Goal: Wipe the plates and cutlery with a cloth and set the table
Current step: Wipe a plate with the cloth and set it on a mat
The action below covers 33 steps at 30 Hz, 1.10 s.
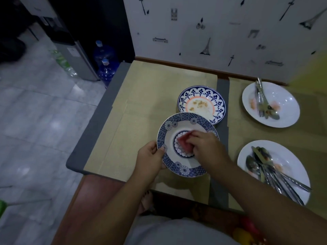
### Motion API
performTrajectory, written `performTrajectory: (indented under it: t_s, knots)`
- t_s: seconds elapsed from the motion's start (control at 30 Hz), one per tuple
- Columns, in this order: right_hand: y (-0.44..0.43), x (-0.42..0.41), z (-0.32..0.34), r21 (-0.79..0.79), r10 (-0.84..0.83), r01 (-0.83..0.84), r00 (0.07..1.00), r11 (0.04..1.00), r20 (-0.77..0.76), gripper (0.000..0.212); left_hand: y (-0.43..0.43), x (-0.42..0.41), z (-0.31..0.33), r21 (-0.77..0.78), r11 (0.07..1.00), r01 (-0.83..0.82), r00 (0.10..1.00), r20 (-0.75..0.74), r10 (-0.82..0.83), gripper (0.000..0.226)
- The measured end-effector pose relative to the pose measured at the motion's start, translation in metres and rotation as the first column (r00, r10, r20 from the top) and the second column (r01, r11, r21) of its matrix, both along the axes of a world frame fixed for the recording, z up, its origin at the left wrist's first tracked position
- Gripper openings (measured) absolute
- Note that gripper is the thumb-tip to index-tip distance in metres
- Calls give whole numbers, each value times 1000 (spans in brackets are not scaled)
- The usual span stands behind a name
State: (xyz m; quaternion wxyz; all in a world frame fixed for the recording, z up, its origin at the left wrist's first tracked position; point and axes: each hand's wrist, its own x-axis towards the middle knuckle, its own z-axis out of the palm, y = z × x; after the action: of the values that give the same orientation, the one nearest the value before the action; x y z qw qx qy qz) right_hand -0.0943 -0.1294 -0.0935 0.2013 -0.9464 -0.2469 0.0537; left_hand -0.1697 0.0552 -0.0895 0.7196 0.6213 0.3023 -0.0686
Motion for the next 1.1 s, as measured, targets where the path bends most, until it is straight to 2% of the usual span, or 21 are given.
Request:
performTrajectory:
  t_s: [0.1, 0.2, 0.33, 0.43, 0.5, 0.6, 0.67, 0.77, 0.83, 0.97, 1.03, 1.1]
  knots:
    - [0, -35, 3, -7, 85, -86, 990, 996, -110, 35, -2, 4, -1, -4, 1000, 29, 1000, -4, -29, 20]
    - [20, -54, 10, 120, 42, -28, 993, 992, -114, 34, -6, 2, -2, -34, 997, 72, 997, -9, -72, 21]
    - [33, -10, 12, 79, 92, -92, 996, 993, 10, 27, -7, -5, 0, -68, 995, 66, 998, 3, -66, 20]
    - [21, 19, 20, 21, 48, -50, 996, 999, 72, 20, -1, -3, 3, -47, 999, -6, 1000, 28, 8, 18]
    - [8, 19, 23, 9, -21, 20, 999, 1000, 43, 20, 3, 3, 4, -35, 999, -38, 999, 35, 40, 18]
    - [0, -12, 17, -3, -67, 67, 993, 998, -102, 20, 3, 10, 5, -22, 999, -25, 999, 24, 25, 19]
    - [8, -36, 14, 66, 46, -36, 985, 997, -164, 19, -1, 9, 4, -16, 1000, 14, 1000, 12, -14, 20]
    - [28, -28, 3, 129, 198, -195, 980, 972, -12, 21, -7, 2, 1, -35, 996, 80, 997, 4, -80, 21]
    - [33, -3, -1, 140, 132, -145, 987, 980, 96, 26, -8, -3, 2, -55, 995, 82, 997, 17, -81, 21]
    - [13, 29, 5, 58, -7, -1, 990, 998, 141, 35, 0, 0, 9, -73, 997, -10, 999, 52, 13, 19]
    - [-4, 25, -2, 36, -35, 32, 994, 999, 103, 29, 4, 6, 11, -59, 998, -32, 997, 66, 36, 19]
    - [-13, 4, -6, 27, -37, 38, 999, 999, -38, 23, 4, 9, 11, -37, 999, -23, 998, 62, 25, 20]
